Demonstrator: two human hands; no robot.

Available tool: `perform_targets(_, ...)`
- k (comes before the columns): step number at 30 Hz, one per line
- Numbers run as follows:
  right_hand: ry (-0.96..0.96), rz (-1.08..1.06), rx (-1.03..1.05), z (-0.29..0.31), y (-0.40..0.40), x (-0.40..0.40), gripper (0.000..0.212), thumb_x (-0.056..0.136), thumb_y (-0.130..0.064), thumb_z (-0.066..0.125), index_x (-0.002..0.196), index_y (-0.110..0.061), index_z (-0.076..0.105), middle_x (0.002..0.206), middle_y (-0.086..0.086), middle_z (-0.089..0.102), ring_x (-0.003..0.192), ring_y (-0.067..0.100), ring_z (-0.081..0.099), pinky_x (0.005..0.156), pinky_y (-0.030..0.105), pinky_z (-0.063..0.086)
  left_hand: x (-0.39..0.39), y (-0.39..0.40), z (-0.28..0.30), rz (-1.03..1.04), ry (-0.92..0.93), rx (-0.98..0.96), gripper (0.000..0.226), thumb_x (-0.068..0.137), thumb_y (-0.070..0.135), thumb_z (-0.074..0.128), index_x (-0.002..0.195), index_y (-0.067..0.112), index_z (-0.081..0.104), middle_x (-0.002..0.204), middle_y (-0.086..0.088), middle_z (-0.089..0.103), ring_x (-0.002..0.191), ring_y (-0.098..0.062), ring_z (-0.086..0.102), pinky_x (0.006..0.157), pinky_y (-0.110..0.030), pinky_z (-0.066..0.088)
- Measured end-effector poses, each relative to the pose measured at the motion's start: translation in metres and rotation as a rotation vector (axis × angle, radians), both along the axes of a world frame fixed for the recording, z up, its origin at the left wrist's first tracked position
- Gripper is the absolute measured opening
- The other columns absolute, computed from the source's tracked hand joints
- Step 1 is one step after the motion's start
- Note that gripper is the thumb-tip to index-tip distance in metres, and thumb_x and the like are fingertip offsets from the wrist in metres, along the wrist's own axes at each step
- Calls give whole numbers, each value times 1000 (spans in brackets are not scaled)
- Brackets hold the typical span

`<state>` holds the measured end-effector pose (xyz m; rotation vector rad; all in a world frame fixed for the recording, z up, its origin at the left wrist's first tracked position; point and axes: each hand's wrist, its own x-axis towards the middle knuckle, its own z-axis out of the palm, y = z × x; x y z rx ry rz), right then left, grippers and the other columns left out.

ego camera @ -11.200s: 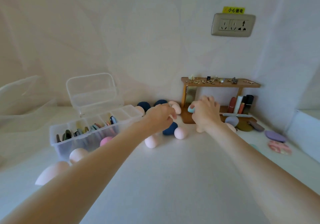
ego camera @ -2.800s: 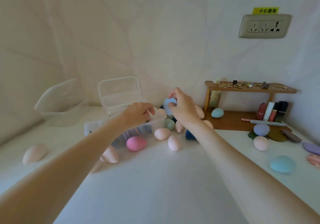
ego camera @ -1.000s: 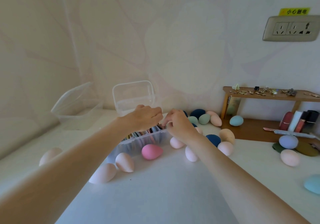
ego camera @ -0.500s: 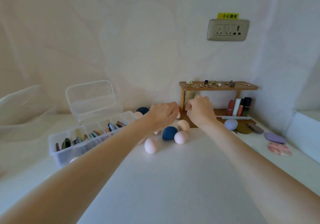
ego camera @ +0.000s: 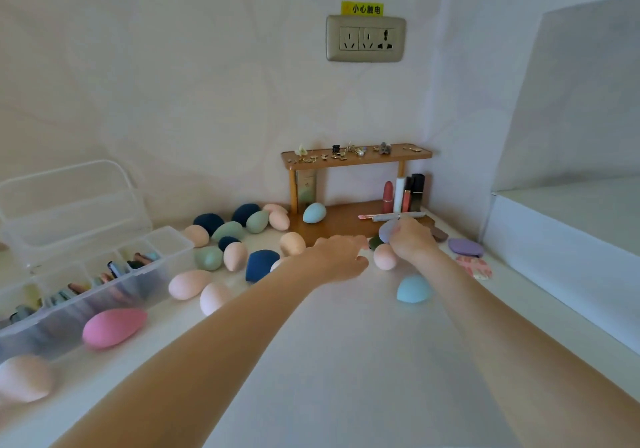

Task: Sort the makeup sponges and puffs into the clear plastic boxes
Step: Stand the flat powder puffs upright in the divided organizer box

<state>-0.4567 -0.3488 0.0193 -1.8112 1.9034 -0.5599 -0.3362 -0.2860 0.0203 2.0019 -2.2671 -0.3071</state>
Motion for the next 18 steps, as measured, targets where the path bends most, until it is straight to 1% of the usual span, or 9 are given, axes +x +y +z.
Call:
perform_targets(2, 15, 40, -9, -3, -2, 4, 36, 99, -16, 33, 130, -4, 48, 128, 20, 55, 119, 35, 51, 95, 38, 41, -5, -2, -4, 12, 65, 29, 43, 97, 25, 34, 140, 24, 31, 137, -5, 49, 120, -25, 50, 99, -38, 42)
perform_targets(5, 35, 82, -4, -7, -6, 13, 34, 98, -16, 33, 126, -9, 50, 125, 17, 57, 114, 34, 53, 85, 35, 40, -10, 0, -6, 17, 163, 20, 47, 97, 23, 35, 143, 21, 26, 136, -9, 49, 117, -26, 53, 87, -33, 45)
perform_targets(8, 1, 98, -31, -10, -5, 18, 31, 97, -16, 35, 121, -11, 54, 125, 14, 55, 115, 33, 51, 90, 35, 40, -8, 3, -5, -12, 142, -11, 51, 97, 21, 37, 146, 19, 23, 142, -8, 41, 122, -24, 48, 93, -33, 43)
perform_targets(9, -11, 125, -45, -11, -4, 18, 28, 96, -14, 37, 115, -10, 57, 124, 15, 55, 116, 33, 50, 93, 36, 40, -5, 4, -6, -16, 131, -8, 53, 97, 20, 39, 147, 20, 23, 145, -7, 38, 124, -24, 46, 96, -33, 43)
perform_targets(11, -34, 169, -62, -10, 0, 20, 19, 92, -9, 43, 103, -8, 58, 118, 15, 57, 114, 34, 52, 90, 36, 42, 0, 6, -7, -28, 114, 7, 53, 95, 18, 42, 146, 21, 26, 150, -4, 32, 126, -23, 46, 98, -34, 44)
perform_targets(12, -34, 182, -55, -7, 1, 24, 20, 90, -7, 45, 105, -7, 58, 116, 14, 57, 113, 33, 53, 87, 33, 42, 1, 7, -8, -29, 103, 11, 53, 95, 17, 43, 145, 21, 27, 151, -3, 32, 125, -23, 48, 95, -33, 46)
perform_targets(15, -50, 193, 54, 0, 2, 32, 43, 87, -5, 48, 130, -8, 50, 110, 11, 59, 107, 31, 55, 80, 29, 41, 3, 5, -14, -7, 84, -10, 53, 93, 18, 45, 144, 18, 29, 142, -5, 43, 114, -23, 54, 77, -25, 43)
perform_targets(17, -102, 227, 80, 2, 3, 33, 39, 89, -4, 49, 127, -4, 54, 119, 16, 60, 107, 33, 58, 75, 27, 43, 2, 3, -18, 12, 87, -2, 52, 93, 18, 46, 142, 14, 31, 136, -8, 46, 112, -23, 54, 80, -26, 41)
perform_targets(18, -166, 218, 75, 4, 4, 31, 34, 89, -4, 49, 122, -2, 57, 121, 19, 60, 101, 33, 59, 71, 26, 44, 1, 1, -19, 11, 80, 7, 49, 93, 18, 46, 141, 13, 34, 135, -9, 46, 113, -24, 53, 83, -27, 43)
